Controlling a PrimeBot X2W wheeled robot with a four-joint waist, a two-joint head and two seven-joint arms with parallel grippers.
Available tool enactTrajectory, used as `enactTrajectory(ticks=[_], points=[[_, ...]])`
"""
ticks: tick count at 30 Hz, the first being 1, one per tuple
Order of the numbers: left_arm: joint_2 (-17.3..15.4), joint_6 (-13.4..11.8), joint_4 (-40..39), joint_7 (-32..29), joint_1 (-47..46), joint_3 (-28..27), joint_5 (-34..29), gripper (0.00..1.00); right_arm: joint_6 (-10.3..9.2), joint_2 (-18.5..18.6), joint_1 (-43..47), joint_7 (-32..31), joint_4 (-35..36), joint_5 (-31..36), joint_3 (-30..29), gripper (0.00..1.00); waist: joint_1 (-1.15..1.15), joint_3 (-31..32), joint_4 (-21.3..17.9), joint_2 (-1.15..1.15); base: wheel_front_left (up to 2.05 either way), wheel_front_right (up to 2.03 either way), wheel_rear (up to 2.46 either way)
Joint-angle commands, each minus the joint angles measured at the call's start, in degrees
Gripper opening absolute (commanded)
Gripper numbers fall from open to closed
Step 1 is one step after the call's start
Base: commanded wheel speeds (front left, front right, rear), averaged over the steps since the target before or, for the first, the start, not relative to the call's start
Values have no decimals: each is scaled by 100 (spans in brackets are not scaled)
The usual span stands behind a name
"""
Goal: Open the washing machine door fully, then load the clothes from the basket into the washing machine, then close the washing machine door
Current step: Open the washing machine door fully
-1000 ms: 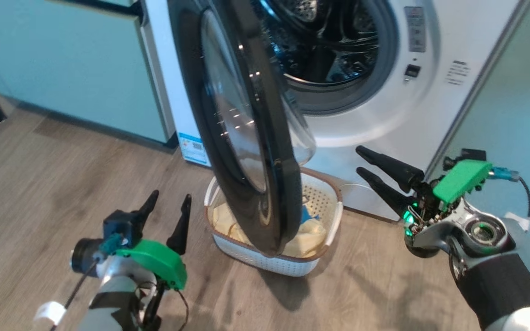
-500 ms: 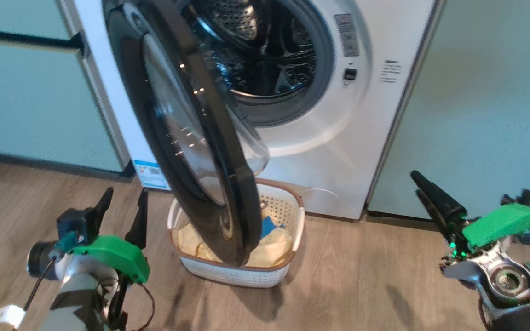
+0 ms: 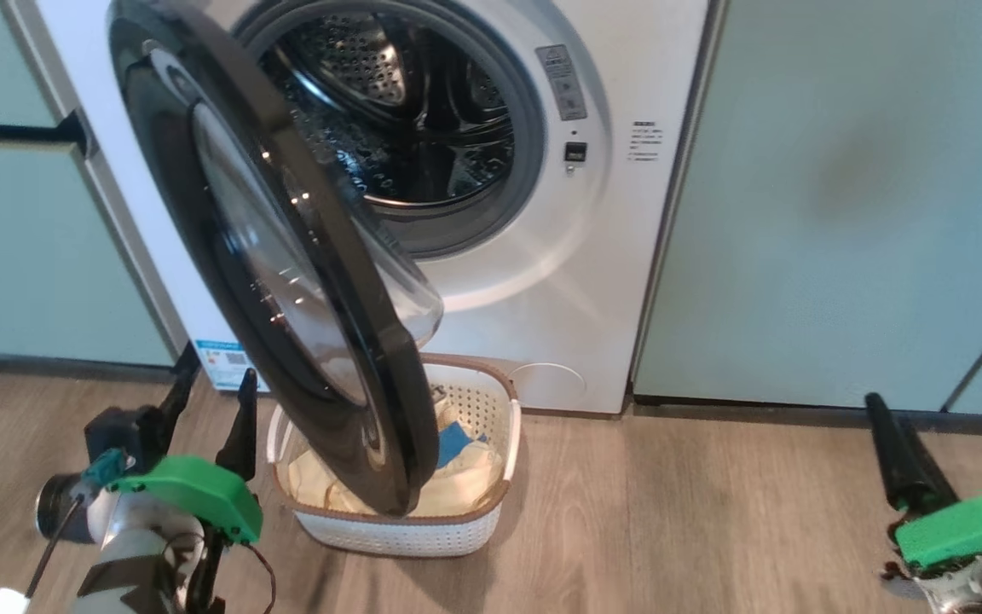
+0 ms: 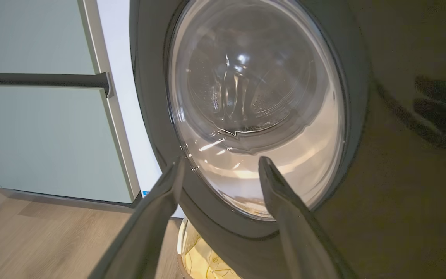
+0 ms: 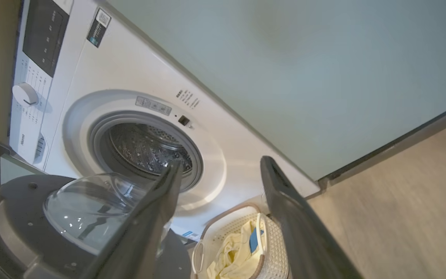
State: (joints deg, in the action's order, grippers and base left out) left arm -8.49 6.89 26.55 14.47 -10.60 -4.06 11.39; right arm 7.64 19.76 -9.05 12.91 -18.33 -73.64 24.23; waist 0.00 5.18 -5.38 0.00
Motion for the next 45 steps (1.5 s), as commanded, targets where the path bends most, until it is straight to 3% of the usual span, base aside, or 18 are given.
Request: enactTrajectory(ticks=[1,4,9,10,17,21,45], points=[[-191,-3,-185,52,-152,-267,53,100,-15,238,-152,147,107,192,22,100,0,15,-94,0,0,0,0],[-200,0,-179,52,-102,-316,63,100,-15,322,-89,201,70,606,-258,100,0,27,-196,0,0,0,0],[-175,1,-200,52,-30,-393,70,100,-15,131,205,206,315,1860,-1075,100,0,58,-312,0,0,0,0],[-175,1,-200,52,-30,-393,70,100,-15,131,205,206,315,1860,-1075,100,0,58,-312,0,0,0,0],[-109,7,-192,52,12,-439,42,100,-15,-205,640,207,725,3511,-1652,100,0,49,-355,0,0,0,0],[-91,11,-177,52,11,-453,22,100,-15,-400,838,208,796,4016,-1869,100,0,31,-335,0,0,0,0],[-15,34,-90,52,15,-443,-64,100,-15,-466,1056,208,519,4872,-1680,100,0,-32,-196,0,0,0,0]])
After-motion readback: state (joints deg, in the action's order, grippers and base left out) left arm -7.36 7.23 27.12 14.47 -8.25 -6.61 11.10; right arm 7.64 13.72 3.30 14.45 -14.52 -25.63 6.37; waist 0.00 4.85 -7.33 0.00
